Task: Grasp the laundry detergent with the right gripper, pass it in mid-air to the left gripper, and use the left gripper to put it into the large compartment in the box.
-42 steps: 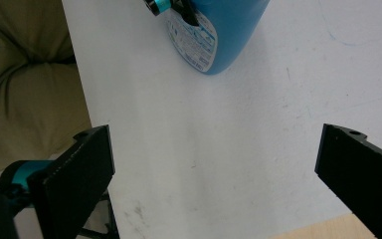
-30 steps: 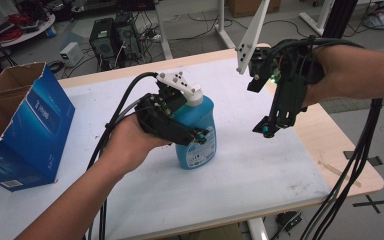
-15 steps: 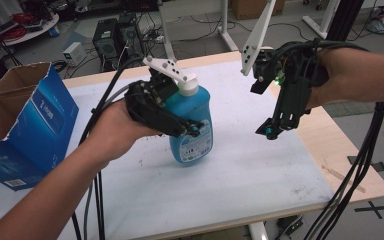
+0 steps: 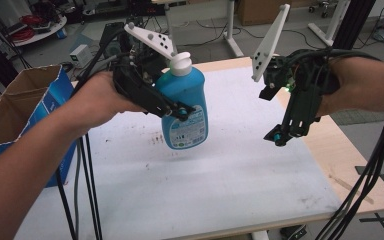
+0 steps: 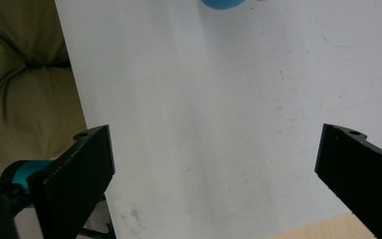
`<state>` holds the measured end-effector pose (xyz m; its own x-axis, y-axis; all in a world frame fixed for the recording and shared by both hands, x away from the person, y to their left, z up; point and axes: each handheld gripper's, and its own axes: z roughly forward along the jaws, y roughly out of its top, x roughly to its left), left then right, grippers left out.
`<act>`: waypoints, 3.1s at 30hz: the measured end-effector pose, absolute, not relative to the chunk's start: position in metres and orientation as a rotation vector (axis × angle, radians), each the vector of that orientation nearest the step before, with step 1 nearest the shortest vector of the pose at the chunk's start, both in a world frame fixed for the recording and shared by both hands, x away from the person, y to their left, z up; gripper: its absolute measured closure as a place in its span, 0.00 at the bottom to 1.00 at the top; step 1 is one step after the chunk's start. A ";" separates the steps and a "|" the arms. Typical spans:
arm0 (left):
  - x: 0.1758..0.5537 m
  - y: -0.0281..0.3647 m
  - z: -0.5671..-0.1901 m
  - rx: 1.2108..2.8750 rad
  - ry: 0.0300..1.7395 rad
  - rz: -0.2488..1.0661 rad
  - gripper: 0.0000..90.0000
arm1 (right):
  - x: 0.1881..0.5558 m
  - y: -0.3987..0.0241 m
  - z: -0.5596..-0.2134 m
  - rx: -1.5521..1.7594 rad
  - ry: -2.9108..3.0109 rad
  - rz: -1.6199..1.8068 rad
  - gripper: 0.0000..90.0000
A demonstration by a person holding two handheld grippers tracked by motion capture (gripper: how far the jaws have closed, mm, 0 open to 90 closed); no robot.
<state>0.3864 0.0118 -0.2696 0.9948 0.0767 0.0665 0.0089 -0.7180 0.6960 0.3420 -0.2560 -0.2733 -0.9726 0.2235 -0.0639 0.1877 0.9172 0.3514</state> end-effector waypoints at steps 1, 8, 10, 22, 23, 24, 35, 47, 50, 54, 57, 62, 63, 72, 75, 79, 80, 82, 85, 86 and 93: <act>0.388 0.014 -0.268 2.369 0.045 0.104 0.48 | 0.343 -0.256 -0.273 0.316 2.975 0.528 0.01; 0.402 0.025 -0.261 2.357 -0.091 0.047 0.49 | 0.345 -0.253 -0.272 0.331 2.974 0.528 0.01; 0.405 0.027 -0.261 2.351 -0.130 0.043 0.49 | 0.346 -0.252 -0.272 0.339 2.976 0.530 0.01; 0.421 0.036 -0.275 2.339 -0.293 -0.045 0.49 | 0.354 -0.246 -0.274 0.367 2.988 0.505 0.01; 0.422 0.036 -0.277 2.340 -0.308 -0.052 0.49 | 0.354 -0.246 -0.274 0.372 2.988 0.507 0.01; 0.423 0.036 -0.278 2.343 -0.318 -0.057 0.49 | 0.355 -0.246 -0.274 0.371 2.988 0.507 0.01; 0.432 0.032 -0.296 2.353 -0.436 -0.101 0.49 | 0.366 -0.240 -0.281 0.403 3.011 0.478 0.01; 0.440 0.031 -0.319 2.359 -0.454 -0.151 0.49 | 0.373 -0.238 -0.286 0.430 3.023 0.458 0.01; 0.441 0.031 -0.326 2.361 -0.453 -0.167 0.49 | 0.374 -0.237 -0.287 0.434 3.027 0.453 0.01; 0.441 0.030 -0.333 2.380 -0.463 -0.176 0.49 | 0.375 -0.237 -0.289 0.435 3.032 0.449 0.01; 0.440 0.029 -0.337 2.388 -0.471 -0.185 0.49 | 0.376 -0.237 -0.289 0.442 3.031 0.447 0.01; 0.440 0.029 -0.341 2.392 -0.474 -0.196 0.49 | 0.376 -0.236 -0.290 0.438 3.033 0.447 0.01; 0.440 0.029 -0.341 2.393 -0.478 -0.194 0.49 | 0.376 -0.236 -0.290 0.441 3.034 0.445 0.01; 0.443 0.036 -0.346 2.396 -0.406 -0.236 0.47 | 0.377 -0.235 -0.291 0.442 3.033 0.450 0.01; 0.442 0.038 -0.348 2.419 -0.362 -0.237 0.39 | 0.377 -0.235 -0.291 0.442 3.034 0.448 0.01; 0.442 0.043 -0.347 2.417 -0.290 -0.238 0.28 | 0.376 -0.234 -0.292 0.439 3.035 0.445 0.01; 0.441 0.044 -0.347 2.412 -0.287 -0.237 0.28 | 0.376 -0.233 -0.292 0.439 3.034 0.448 0.01; 0.441 0.046 -0.345 2.409 -0.279 -0.233 0.28 | 0.375 -0.233 -0.292 0.437 3.035 0.445 0.01; 0.440 0.047 -0.341 2.398 -0.249 -0.222 0.22 | 0.374 -0.233 -0.291 0.433 3.030 0.451 0.01; 0.439 0.047 -0.339 2.391 -0.235 -0.220 0.22 | 0.374 -0.233 -0.291 0.434 3.030 0.449 0.01; 0.435 0.052 -0.329 2.386 -0.179 -0.162 0.22 | 0.370 -0.233 -0.288 0.434 3.023 0.460 0.01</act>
<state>0.4349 0.0521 -0.3287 0.9825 -0.1744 -0.0661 -0.0831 -0.7267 0.6819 0.3705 -0.2331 -0.2883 -0.9591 0.2828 -0.0097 0.2671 0.9161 0.2989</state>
